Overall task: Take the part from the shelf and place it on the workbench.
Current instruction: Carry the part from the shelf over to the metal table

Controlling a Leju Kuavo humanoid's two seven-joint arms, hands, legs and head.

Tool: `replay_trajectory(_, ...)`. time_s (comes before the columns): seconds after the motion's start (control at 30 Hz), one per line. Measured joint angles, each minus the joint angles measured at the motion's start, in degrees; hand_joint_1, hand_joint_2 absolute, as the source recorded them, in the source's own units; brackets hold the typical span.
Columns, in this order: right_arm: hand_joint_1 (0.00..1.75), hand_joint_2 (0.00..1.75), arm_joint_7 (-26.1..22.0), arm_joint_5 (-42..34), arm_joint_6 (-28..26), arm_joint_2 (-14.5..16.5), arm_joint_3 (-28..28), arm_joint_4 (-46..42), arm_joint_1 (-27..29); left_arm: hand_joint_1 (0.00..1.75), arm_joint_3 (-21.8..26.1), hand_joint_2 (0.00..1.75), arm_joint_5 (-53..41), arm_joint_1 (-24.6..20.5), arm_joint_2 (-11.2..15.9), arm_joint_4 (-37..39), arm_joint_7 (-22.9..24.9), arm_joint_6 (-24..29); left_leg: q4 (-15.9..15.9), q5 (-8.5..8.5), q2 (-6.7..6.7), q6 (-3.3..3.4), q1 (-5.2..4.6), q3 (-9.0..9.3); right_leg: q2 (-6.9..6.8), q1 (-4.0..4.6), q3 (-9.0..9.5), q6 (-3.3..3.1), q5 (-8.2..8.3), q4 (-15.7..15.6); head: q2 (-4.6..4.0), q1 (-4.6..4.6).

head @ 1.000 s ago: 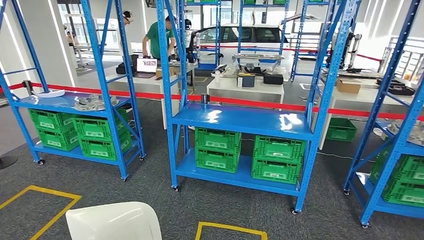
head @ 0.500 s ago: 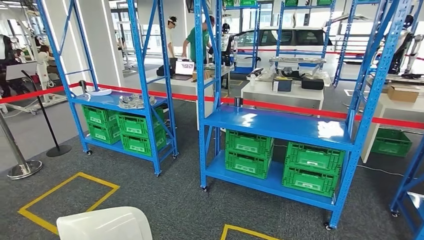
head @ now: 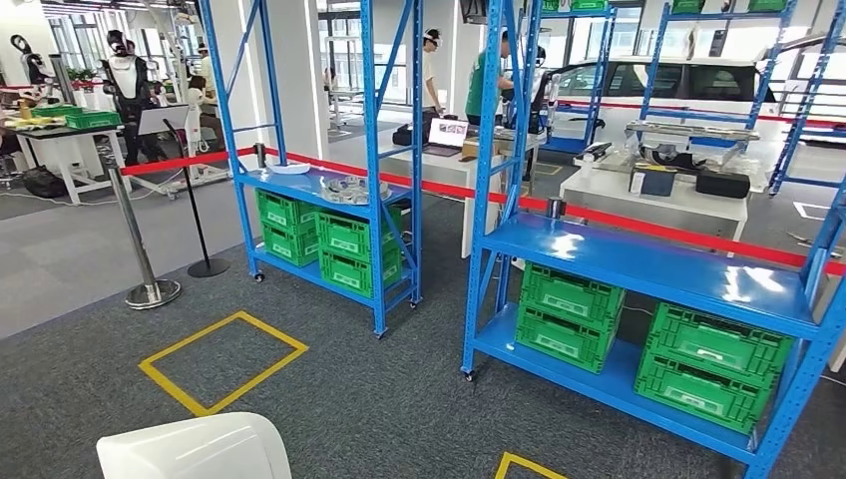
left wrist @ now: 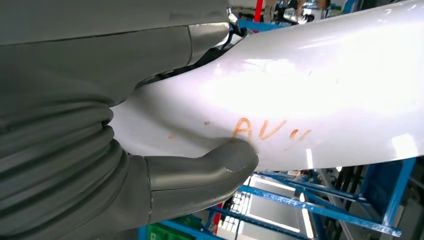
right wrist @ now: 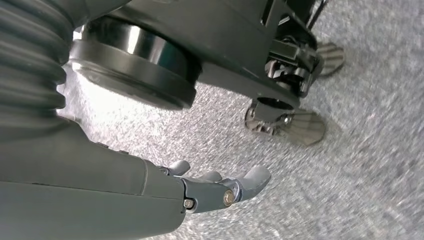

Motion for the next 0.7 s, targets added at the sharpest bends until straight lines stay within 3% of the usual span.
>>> replay_trajectory(0.07, 0.0, 1.75, -0.1, 0.0, 0.0, 0.1, 0.1, 0.0, 0.0, 1.54, 0.1, 1.75, 0.5, 0.0, 0.0, -0.4, 0.5, 0.0, -0.2, 0.38, -1.16, 0.61, 0.08, -0.09, 3.44, -0.17, -2.43, 0.25, -3.4, 5.6, 0.0, 0.06)
replay_trajectory(0.13, 0.0, 1.75, -0.4, -0.1, -0.2, 0.2, 0.2, 0.0, 0.3, 1.54, 0.1, 1.75, 0.7, 0.3, 0.0, -0.5, 1.1, 0.0, -0.1, 0.63, -2.63, 0.93, -0.11, -0.48, 4.73, -0.15, -6.14, 0.1, -6.56, 13.3, 0.01, 0.08)
replay_trajectory(0.17, 0.0, 1.75, -0.5, -0.1, -0.2, 0.2, 0.2, 0.0, 0.4, 1.54, 0.2, 1.75, 0.7, 0.5, 0.1, -0.5, 1.2, 0.1, 0.0, 0.73, -3.51, 0.98, -0.22, -0.67, 4.87, -0.12, -7.17, -0.04, -6.74, 15.2, 0.01, 0.08)
replay_trajectory(0.2, 0.0, 1.75, -0.5, -0.1, -0.2, 0.3, 0.2, 0.0, 0.4, 1.54, 0.3, 1.75, 0.7, 0.7, 0.1, -0.4, 1.2, 0.1, 0.1, 0.81, -4.41, 0.96, -0.28, -0.82, 5.0, -0.08, -7.09, -0.25, -5.75, 14.7, 0.01, 0.08)
replay_trajectory(0.23, 0.0, 1.75, -0.5, -0.1, -0.2, 0.3, 0.3, 0.0, 0.4, 1.54, 0.4, 1.75, 0.7, 0.8, 0.2, -0.3, 1.1, 0.2, 0.3, 0.88, -5.29, 0.88, -0.31, -0.92, 5.37, -0.04, -5.81, -0.52, -3.83, 11.9, 0.01, 0.08)
replay_trajectory(0.3, 0.0, 1.75, -0.4, -0.1, -0.3, 0.3, 0.3, 0.0, 0.4, 1.54, 0.6, 1.75, 0.8, 0.9, 0.3, -0.2, 0.7, 0.2, 0.5, 1.03, -6.83, 0.58, -0.33, -1.12, 7.92, 0.01, -2.01, -1.0, -0.18, 3.8, 0.01, 0.07)
replay_trajectory(0.37, 0.0, 1.75, -0.2, -0.1, -0.2, 0.4, 0.4, 0.0, 0.3, 1.54, 0.8, 1.75, 0.9, 0.9, 0.4, -0.2, 0.2, 0.2, 0.6, 1.34, -8.12, -0.08, -0.27, -1.53, 9.85, 0.15, -0.21, -1.24, 1.01, -0.4, 0.01, 0.08)
replay_trajectory(0.43, 0.0, 1.75, 0.0, -0.2, -0.2, 0.5, 0.6, 0.0, 0.2, 1.54, 0.9, 1.75, 0.7, 1.0, 0.5, -0.2, -0.6, 0.2, 0.4, 1.83, -9.43, -0.96, -0.13, -2.06, 9.0, 0.29, -0.22, -1.6, 1.23, -0.8, 0.01, 0.1)
replay_trajectory(0.47, 0.0, 1.75, 0.1, -0.2, -0.3, 0.5, 0.6, 0.0, 0.2, 1.54, 1.1, 1.75, 0.4, 1.0, 0.5, -0.2, -0.9, 0.2, 0.5, 1.84, -9.15, -1.22, -0.11, -2.36, 8.24, 0.25, -0.19, -1.95, 1.48, -1.1, 0.0, 0.1)
replay_trajectory(0.53, 0.0, 1.75, 0.0, -0.2, -0.3, 0.6, 0.6, 0.0, 0.2, 1.54, 1.3, 1.75, 0.0, 0.8, 0.6, -0.4, -1.2, 0.3, 3.0, 0.11, -6.3, -1.6, -0.27, -3.85, 6.56, 0.09, -0.15, -2.79, 1.93, -1.6, 0.0, 0.08)
replay_trajectory(0.6, 0.0, 1.75, 0.0, -0.2, -0.2, 0.7, 0.7, 0.0, 0.3, 1.54, 1.4, 1.75, -0.2, 0.7, 0.6, -0.5, -1.1, 0.4, 9.9, -3.83, -2.98, -1.98, -0.25, -6.85, 4.75, 0.2, -0.26, -3.22, 2.03, -1.8, 0.0, 0.05)
replay_trajectory(0.67, 0.0, 1.75, 0.0, -0.2, -0.2, 0.8, 0.7, 0.0, 0.5, 1.54, 1.4, 1.75, -0.2, 0.8, 0.6, -0.5, -1.1, 0.4, 15.7, -6.19, -2.12, -2.49, 0.03, -9.12, 2.84, 0.24, -0.4, -3.25, 2.01, -1.8, 0.0, 0.05)
replay_trajectory(0.7, 0.0, 1.75, 0.0, -0.2, -0.2, 0.9, 0.7, 0.0, 0.5, 1.54, 1.4, 1.75, -0.2, 0.8, 0.6, -0.5, -1.1, 0.4, 15.8, -5.85, -1.89, -2.68, 0.2, -8.83, 1.96, 0.22, -0.44, -3.21, 2.0, -1.7, 0.0, 0.06)
